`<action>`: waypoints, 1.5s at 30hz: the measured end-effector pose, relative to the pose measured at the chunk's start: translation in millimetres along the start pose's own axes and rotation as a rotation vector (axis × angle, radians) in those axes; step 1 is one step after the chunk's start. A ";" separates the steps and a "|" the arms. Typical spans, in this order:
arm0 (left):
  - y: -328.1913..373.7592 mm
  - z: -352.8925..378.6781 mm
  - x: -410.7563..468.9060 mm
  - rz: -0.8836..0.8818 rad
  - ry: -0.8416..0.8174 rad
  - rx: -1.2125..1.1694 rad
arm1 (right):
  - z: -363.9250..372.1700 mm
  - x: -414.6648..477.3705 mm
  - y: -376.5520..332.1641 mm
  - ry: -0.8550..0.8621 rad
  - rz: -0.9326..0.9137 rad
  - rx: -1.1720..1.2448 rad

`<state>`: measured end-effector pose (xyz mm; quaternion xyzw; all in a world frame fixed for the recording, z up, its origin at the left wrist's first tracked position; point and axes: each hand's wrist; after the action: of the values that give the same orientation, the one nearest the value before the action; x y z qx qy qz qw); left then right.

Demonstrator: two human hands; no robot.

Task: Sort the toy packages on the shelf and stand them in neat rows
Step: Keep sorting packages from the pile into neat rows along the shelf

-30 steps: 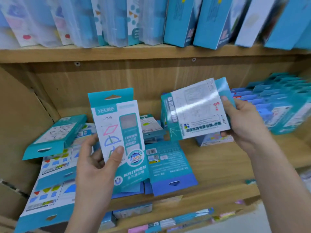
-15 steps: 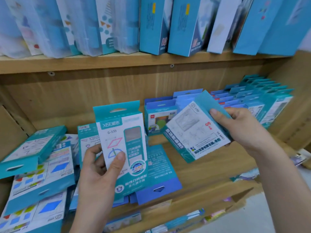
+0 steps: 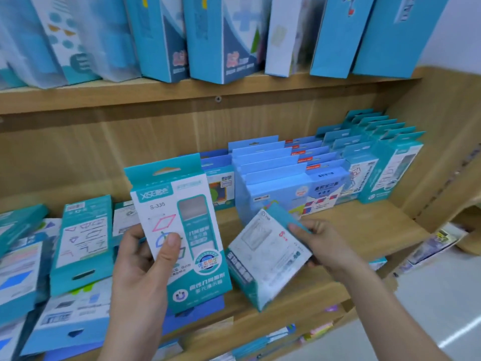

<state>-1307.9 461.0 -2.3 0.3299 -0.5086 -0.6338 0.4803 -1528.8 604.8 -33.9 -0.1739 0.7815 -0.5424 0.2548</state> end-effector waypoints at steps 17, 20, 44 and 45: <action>-40.4 158.6 -40.9 0.154 -0.173 0.087 | -80.3 -1.8 33.9 0.048 -0.435 -0.050; -54.2 204.3 -49.4 0.171 -0.278 0.111 | -97.7 -10.4 18.4 0.080 -0.586 -0.195; -140.0 402.3 -26.0 0.469 -0.555 0.738 | -189.2 121.6 78.3 0.896 -0.445 -0.518; -139.1 406.3 -24.4 0.504 -0.534 0.767 | -190.5 121.8 77.7 0.879 -0.440 -0.497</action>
<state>-1706.5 620.1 -30.1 0.1766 -0.8721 -0.3290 0.3161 -1738.9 710.0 -78.4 -0.1451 0.8640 -0.4037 -0.2636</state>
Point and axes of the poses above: each hand's wrist, its own x-axis towards the middle knuckle, its own z-axis out of the palm, y = z × x, and after that the axes turned 8 degrees about y, right-handed
